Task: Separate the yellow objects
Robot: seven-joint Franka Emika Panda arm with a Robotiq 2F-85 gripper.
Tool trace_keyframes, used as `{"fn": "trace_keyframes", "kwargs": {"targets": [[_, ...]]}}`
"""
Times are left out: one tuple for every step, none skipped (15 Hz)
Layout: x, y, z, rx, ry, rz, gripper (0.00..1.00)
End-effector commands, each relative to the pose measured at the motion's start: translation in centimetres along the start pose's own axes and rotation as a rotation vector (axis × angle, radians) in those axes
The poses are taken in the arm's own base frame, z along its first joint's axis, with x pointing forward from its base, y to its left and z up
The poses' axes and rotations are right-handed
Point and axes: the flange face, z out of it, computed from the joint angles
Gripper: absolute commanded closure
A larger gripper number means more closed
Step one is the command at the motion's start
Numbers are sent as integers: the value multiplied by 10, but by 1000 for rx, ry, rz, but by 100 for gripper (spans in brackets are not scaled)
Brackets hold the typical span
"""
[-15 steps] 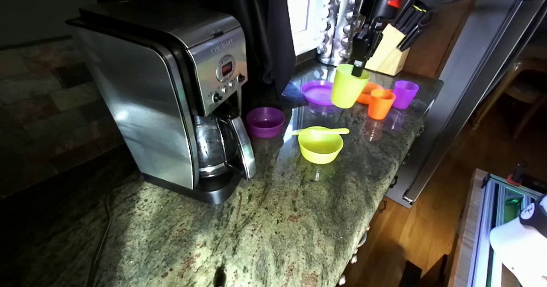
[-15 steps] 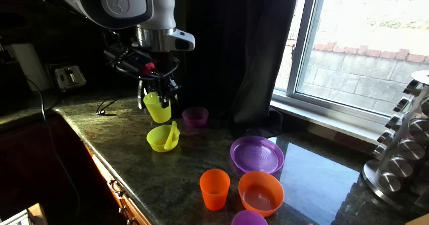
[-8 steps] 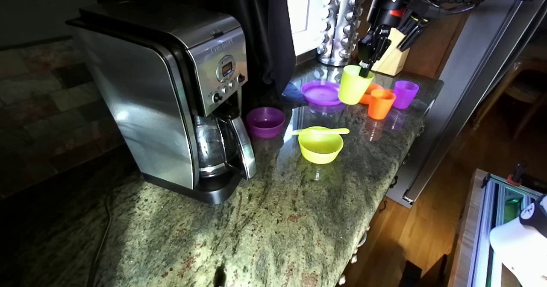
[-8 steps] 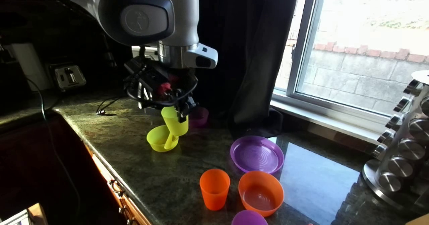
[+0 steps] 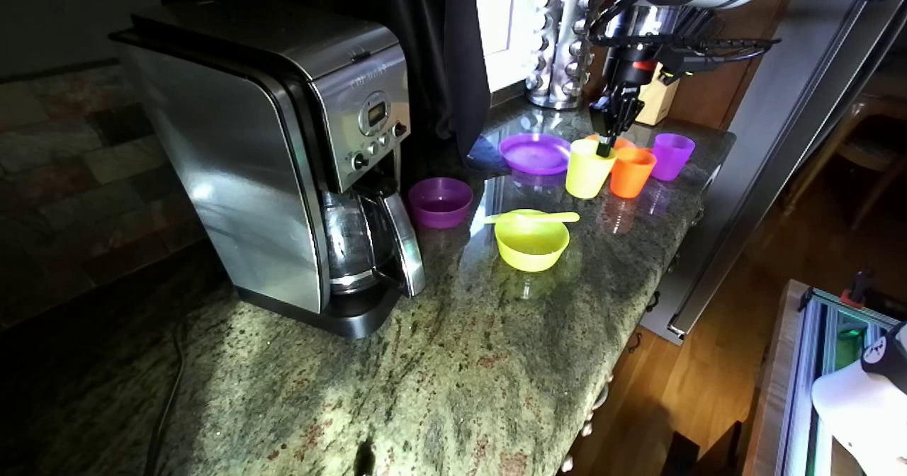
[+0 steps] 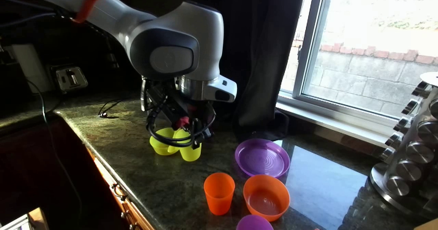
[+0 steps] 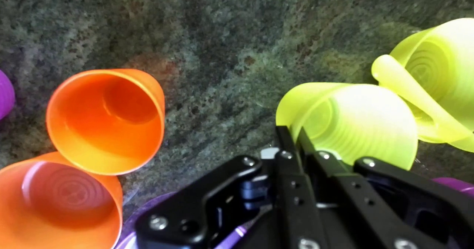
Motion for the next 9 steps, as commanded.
{"fn": "trace_keyframes", "kwargs": {"targets": [[8, 6, 26, -26, -44, 14, 99], [9, 6, 30, -27, -56, 15, 99], [11, 6, 35, -35, -66, 18, 99], [13, 4, 38, -40, -71, 17, 99], [15, 2, 40, -43, -75, 19, 99], [17, 1, 42, -43, -80, 17, 99], [18, -1, 43, -46, -83, 17, 99], [20, -2, 43, -48, -83, 15, 99], [21, -4, 43, -49, -80, 11, 71]]}}
